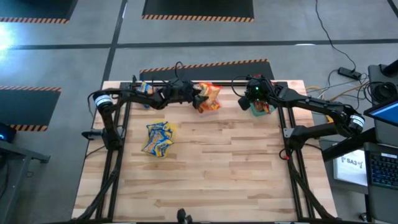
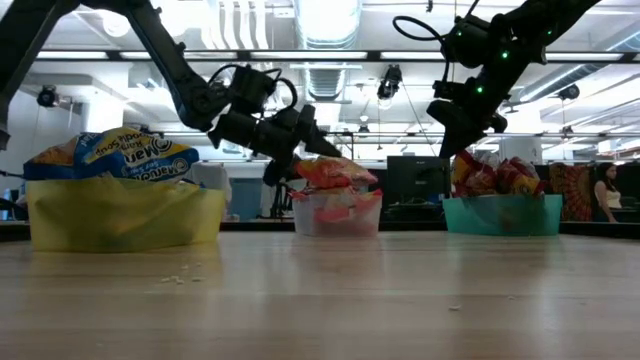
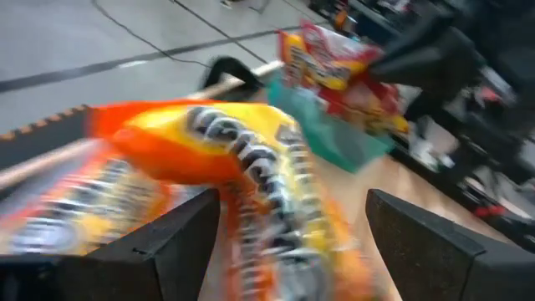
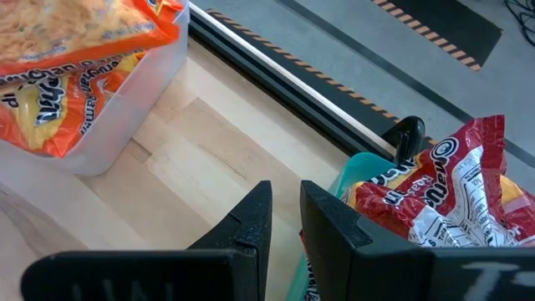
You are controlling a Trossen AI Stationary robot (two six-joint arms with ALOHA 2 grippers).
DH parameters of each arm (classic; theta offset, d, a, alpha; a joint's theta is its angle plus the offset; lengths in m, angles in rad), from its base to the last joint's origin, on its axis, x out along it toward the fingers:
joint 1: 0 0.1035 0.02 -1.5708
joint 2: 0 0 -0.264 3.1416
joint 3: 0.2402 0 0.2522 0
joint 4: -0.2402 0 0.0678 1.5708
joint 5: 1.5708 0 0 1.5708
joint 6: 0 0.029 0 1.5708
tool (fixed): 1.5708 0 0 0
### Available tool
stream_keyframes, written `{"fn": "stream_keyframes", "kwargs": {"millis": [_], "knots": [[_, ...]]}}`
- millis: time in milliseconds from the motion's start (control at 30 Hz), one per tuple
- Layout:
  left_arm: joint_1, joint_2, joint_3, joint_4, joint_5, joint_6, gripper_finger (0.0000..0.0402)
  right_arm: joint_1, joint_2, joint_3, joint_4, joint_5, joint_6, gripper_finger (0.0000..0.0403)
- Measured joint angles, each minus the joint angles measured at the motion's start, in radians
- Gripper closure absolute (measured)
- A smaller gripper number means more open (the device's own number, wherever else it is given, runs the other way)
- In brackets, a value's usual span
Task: Sort Maruchan noodles
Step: Put the orange noodle pack into the transparent bin
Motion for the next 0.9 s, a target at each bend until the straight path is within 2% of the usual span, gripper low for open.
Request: {"fn": "stream_keyframes", "kwargs": {"millis": [533, 900], "knots": [[0.078, -0.055, 0.0, -0.146, -0.021, 0.031, 0.0116, 0.0, 0.0, 0.0, 0.0, 0.0, 0.0, 0.0346], [0.101, -0.194, -0.001, -0.419, -0.101, 0.077, 0.0116, 0.0, 0.0, 0.0, 0.0, 0.0, 0.0, 0.0346]]}}
